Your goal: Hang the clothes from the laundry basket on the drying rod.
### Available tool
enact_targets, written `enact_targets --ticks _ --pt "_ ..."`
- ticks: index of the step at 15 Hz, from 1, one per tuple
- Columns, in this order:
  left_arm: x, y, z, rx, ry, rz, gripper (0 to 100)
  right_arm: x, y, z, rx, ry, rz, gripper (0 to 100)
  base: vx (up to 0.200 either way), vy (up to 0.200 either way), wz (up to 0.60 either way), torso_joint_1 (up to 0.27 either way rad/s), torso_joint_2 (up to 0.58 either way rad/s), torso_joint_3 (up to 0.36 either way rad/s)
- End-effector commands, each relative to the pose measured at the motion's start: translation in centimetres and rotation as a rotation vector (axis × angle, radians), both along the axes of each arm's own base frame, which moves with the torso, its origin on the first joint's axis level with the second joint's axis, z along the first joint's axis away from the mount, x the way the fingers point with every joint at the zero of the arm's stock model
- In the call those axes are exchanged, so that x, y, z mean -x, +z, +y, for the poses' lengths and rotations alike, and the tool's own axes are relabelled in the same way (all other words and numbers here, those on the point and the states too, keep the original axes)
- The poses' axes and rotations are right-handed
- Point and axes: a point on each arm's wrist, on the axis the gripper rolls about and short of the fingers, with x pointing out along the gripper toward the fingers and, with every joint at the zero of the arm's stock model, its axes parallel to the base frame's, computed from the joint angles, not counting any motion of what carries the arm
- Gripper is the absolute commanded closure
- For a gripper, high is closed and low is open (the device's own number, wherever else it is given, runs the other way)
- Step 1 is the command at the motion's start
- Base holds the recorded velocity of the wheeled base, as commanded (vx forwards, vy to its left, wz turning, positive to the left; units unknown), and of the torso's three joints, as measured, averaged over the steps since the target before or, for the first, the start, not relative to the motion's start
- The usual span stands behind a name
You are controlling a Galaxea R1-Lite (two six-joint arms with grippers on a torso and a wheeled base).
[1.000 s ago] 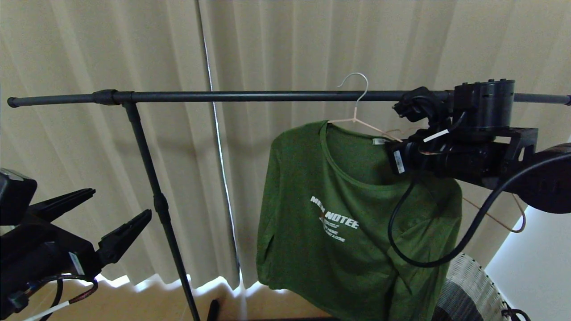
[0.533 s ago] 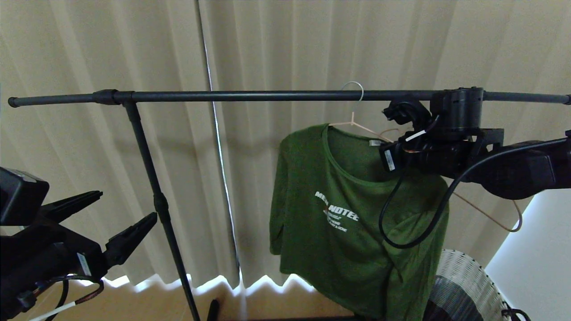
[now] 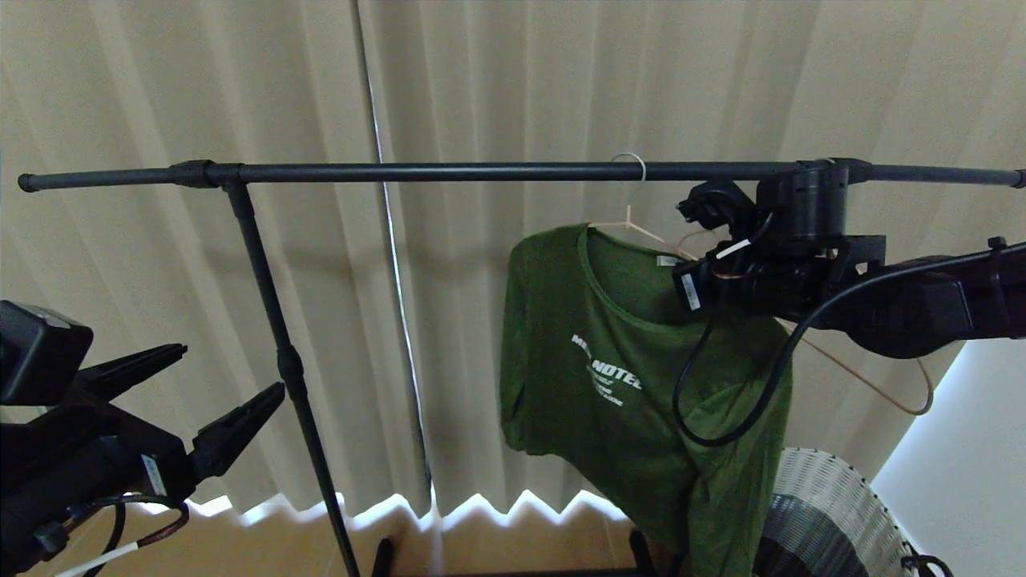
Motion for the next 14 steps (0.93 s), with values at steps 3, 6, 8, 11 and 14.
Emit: enact_targets --ticks 3,6,8,11,14 --pt "0.0 0.0 0.0 0.001 0.003 0.001 0 0.4 -0.3 0.3 -0.001 0.011 0.004 0 0.0 0.0 0.0 0.0 0.0 0.0" --pt "-0.1 0.0 0.1 0.003 0.008 0.0 0 1.4 0.1 0.6 -0.066 0.013 0.006 0 0.0 0.0 0.0 0.0 0.0 0.0" --pt "-0.1 0.1 0.1 0.005 0.013 -0.001 0 2.3 0.5 1.2 -0.143 0.01 0.008 0 0.0 0.0 0.0 0.0 0.0 0.0" --pt "-0.3 0.1 0.7 0.002 0.052 -0.002 0 4.5 0.8 1.0 -0.257 0.06 -0.05 0 0.0 0.0 0.0 0.0 0.0 0.0" --pt "-0.2 -0.2 1.2 -0.001 0.081 0.008 0 6.9 0.2 0.1 -0.291 0.104 -0.122 0 0.0 0.0 0.0 0.0 0.0 0.0"
